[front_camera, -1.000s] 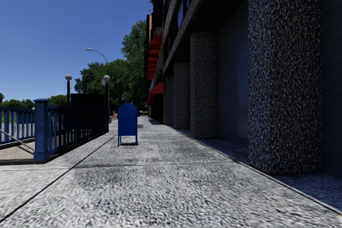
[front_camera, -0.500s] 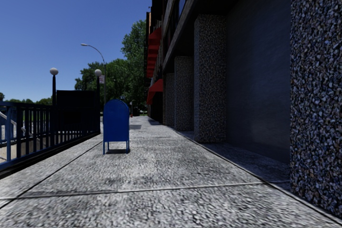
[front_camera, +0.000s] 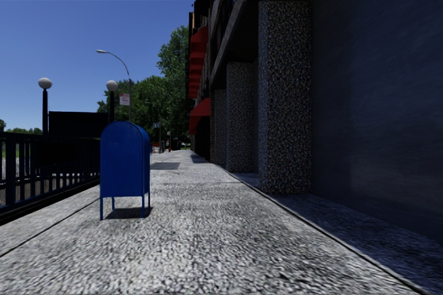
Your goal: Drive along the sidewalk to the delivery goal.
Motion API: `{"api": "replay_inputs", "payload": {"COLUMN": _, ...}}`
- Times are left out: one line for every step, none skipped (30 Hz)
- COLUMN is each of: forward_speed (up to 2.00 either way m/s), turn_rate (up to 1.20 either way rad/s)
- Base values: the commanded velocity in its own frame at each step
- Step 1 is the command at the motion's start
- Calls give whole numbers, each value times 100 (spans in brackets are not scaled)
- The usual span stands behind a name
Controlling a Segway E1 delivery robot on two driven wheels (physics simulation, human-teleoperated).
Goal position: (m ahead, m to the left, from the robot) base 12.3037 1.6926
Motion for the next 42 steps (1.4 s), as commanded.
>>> {"api": "replay_inputs", "payload": {"forward_speed": 200, "turn_rate": 0}}
{"api": "replay_inputs", "payload": {"forward_speed": 200, "turn_rate": 0}}
{"api": "replay_inputs", "payload": {"forward_speed": 200, "turn_rate": 0}}
{"api": "replay_inputs", "payload": {"forward_speed": 200, "turn_rate": 0}}
{"api": "replay_inputs", "payload": {"forward_speed": 200, "turn_rate": 0}}
{"api": "replay_inputs", "payload": {"forward_speed": 199, "turn_rate": 0}}
{"api": "replay_inputs", "payload": {"forward_speed": 194, "turn_rate": 0}}
{"api": "replay_inputs", "payload": {"forward_speed": 193, "turn_rate": 0}}
{"api": "replay_inputs", "payload": {"forward_speed": 192, "turn_rate": 0}}
{"api": "replay_inputs", "payload": {"forward_speed": 192, "turn_rate": 0}}
{"api": "replay_inputs", "payload": {"forward_speed": 192, "turn_rate": 0}}
{"api": "replay_inputs", "payload": {"forward_speed": 190, "turn_rate": 0}}
{"api": "replay_inputs", "payload": {"forward_speed": 181, "turn_rate": 0}}
{"api": "replay_inputs", "payload": {"forward_speed": 165, "turn_rate": 0}}
{"api": "replay_inputs", "payload": {"forward_speed": 154, "turn_rate": 0}}
{"api": "replay_inputs", "payload": {"forward_speed": 145, "turn_rate": 0}}
{"api": "replay_inputs", "payload": {"forward_speed": 145, "turn_rate": 0}}
{"api": "replay_inputs", "payload": {"forward_speed": 142, "turn_rate": 0}}
{"api": "replay_inputs", "payload": {"forward_speed": 141, "turn_rate": 0}}
{"api": "replay_inputs", "payload": {"forward_speed": 141, "turn_rate": 2}}
{"api": "replay_inputs", "payload": {"forward_speed": 141, "turn_rate": 3}}
{"api": "replay_inputs", "payload": {"forward_speed": 142, "turn_rate": 3}}
{"api": "replay_inputs", "payload": {"forward_speed": 147, "turn_rate": 4}}
{"api": "replay_inputs", "payload": {"forward_speed": 153, "turn_rate": 4}}
{"api": "replay_inputs", "payload": {"forward_speed": 163, "turn_rate": 17}}
{"api": "replay_inputs", "payload": {"forward_speed": 163, "turn_rate": 17}}
{"api": "replay_inputs", "payload": {"forward_speed": 165, "turn_rate": 32}}
{"api": "replay_inputs", "payload": {"forward_speed": 166, "turn_rate": 44}}
{"api": "replay_inputs", "payload": {"forward_speed": 166, "turn_rate": 52}}
{"api": "replay_inputs", "payload": {"forward_speed": 166, "turn_rate": 55}}
{"api": "replay_inputs", "payload": {"forward_speed": 166, "turn_rate": 56}}
{"api": "replay_inputs", "payload": {"forward_speed": 167, "turn_rate": 56}}
{"api": "replay_inputs", "payload": {"forward_speed": 173, "turn_rate": 56}}
{"api": "replay_inputs", "payload": {"forward_speed": 173, "turn_rate": 56}}
{"api": "replay_inputs", "payload": {"forward_speed": 200, "turn_rate": 56}}
{"api": "replay_inputs", "payload": {"forward_speed": 200, "turn_rate": 56}}
{"api": "replay_inputs", "payload": {"forward_speed": 200, "turn_rate": 56}}
{"api": "replay_inputs", "payload": {"forward_speed": 200, "turn_rate": 55}}
{"api": "replay_inputs", "payload": {"forward_speed": 200, "turn_rate": 51}}
{"api": "replay_inputs", "payload": {"forward_speed": 200, "turn_rate": 0}}
{"api": "replay_inputs", "payload": {"forward_speed": 200, "turn_rate": 0}}
{"api": "replay_inputs", "payload": {"forward_speed": 200, "turn_rate": 0}}
